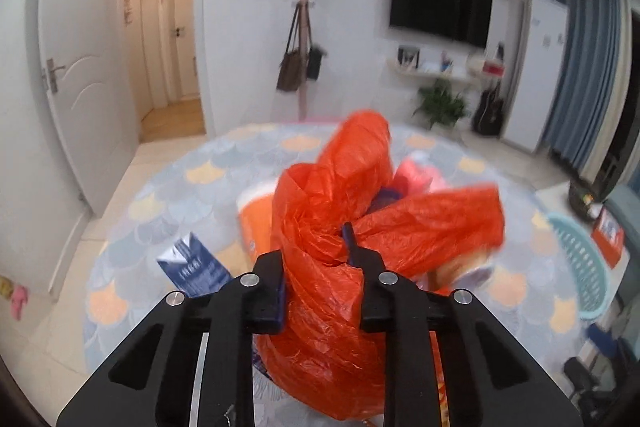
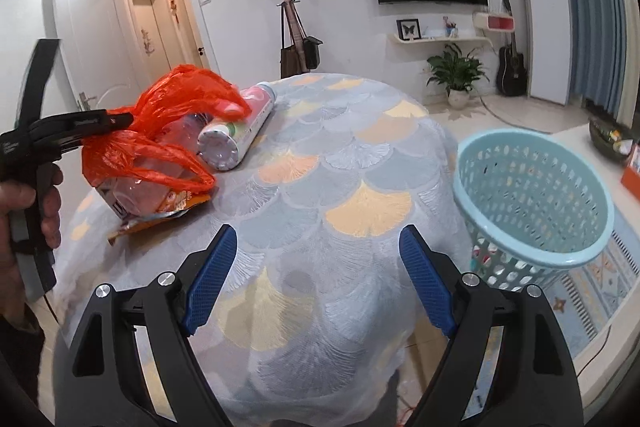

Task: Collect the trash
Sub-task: 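Grasp the clear plastic bottle with the right tool while the left tool holds the bag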

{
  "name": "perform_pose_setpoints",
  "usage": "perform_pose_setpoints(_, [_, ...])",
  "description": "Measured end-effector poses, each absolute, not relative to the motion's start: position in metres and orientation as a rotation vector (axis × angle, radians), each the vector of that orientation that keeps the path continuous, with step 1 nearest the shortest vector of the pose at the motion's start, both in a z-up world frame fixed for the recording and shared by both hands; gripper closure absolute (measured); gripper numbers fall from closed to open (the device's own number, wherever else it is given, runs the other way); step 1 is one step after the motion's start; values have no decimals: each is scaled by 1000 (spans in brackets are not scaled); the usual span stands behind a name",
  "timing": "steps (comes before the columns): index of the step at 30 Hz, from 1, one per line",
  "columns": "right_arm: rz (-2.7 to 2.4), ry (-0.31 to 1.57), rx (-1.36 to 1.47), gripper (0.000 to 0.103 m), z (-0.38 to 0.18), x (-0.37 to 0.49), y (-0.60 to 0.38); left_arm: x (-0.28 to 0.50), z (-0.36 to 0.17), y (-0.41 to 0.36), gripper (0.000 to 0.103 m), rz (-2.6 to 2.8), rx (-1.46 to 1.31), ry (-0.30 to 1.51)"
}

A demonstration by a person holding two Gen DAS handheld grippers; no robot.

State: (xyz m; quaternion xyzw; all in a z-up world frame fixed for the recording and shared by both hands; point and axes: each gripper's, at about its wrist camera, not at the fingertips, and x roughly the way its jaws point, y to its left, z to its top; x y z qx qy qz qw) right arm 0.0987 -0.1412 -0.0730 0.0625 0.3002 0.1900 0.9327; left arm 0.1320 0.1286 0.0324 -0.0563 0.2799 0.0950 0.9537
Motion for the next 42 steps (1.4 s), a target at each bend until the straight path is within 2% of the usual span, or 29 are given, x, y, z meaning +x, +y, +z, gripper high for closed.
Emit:
perform_pose_setpoints(8, [439,574,102,24,-50,98,-113,63,99,152,83,187,-180,264])
perform_pose_setpoints(12, [521,588,151,24,-38,104,-89,32,109,161,83,224,-178,213])
perform_pose_setpoints(18, [562,640,143,24,-31,114,-38,2,84,175,83,314,-192,243])
perform_pose_setpoints(20, [572,678,147,28,-33,121,-18,-4,78,181,83,332,-201,263])
perform_pose_setpoints(22, [567,700,132,36,-33,128,-3,-11,72,189,82,344,-213,280])
perform_pose_setpoints(24, [548,720,122,38,-33,136,10,-17,70,195,82,353,-216,285])
perform_pose_setpoints(35, [469,846,1,39,-57,162,72,-21,64,200,82,344,-226,305])
perform_pose_setpoints(37, [472,865,-24,41,-66,164,77,-20,62,203,82,340,-225,311])
perform_pose_setpoints(38, [476,860,-23,46,-65,162,77,-19,61,203,82,337,-228,313])
perform_pose_setpoints(39, [481,859,-14,56,-64,161,76,-20,60,203,82,335,-229,315])
perform_pose_setpoints(42, [504,802,42,58,-57,155,62,-19,62,205,82,331,-227,317])
